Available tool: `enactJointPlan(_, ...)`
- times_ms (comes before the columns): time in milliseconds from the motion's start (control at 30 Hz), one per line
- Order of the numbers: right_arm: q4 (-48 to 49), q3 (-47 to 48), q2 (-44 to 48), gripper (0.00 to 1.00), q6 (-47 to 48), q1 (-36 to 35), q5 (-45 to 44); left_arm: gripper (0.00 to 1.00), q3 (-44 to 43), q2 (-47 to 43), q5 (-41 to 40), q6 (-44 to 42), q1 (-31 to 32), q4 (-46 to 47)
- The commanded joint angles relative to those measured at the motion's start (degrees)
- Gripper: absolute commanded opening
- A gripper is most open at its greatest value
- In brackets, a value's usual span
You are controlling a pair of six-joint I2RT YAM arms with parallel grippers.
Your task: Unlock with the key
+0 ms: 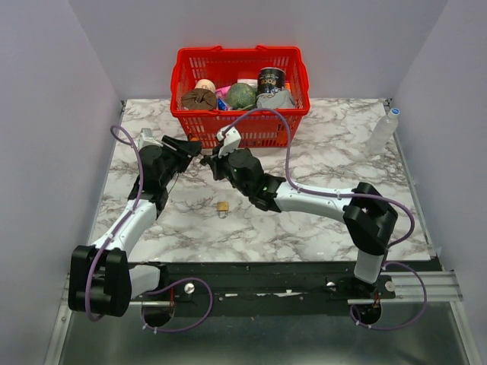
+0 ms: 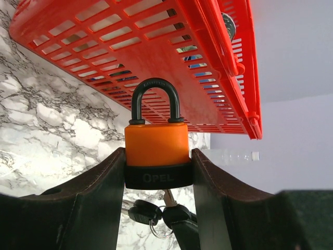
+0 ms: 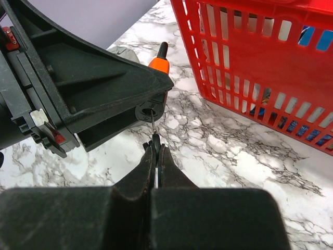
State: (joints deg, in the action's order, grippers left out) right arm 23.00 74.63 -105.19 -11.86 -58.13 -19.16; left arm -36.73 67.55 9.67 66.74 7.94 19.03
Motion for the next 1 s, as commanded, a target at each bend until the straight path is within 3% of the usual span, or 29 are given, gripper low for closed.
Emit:
enactJointPlan(0,4.4,3.9,-2.3,0.01,0.7,0.6,-3.4,0.00,1.1,-0.6,9.6,2.0,2.2,1.5)
enactJointPlan(533,3.7,7.8,-4.8,0.01,1.8,0.8,-4.6,0.00,1.3,0.1,10.5,2.7,2.7,2.3)
enactJointPlan(967,3.2,7.7,-4.3,0.01,-6.2,2.5,-7.9,0.00,1.9,0.2,11.2,3.6,2.7,4.0)
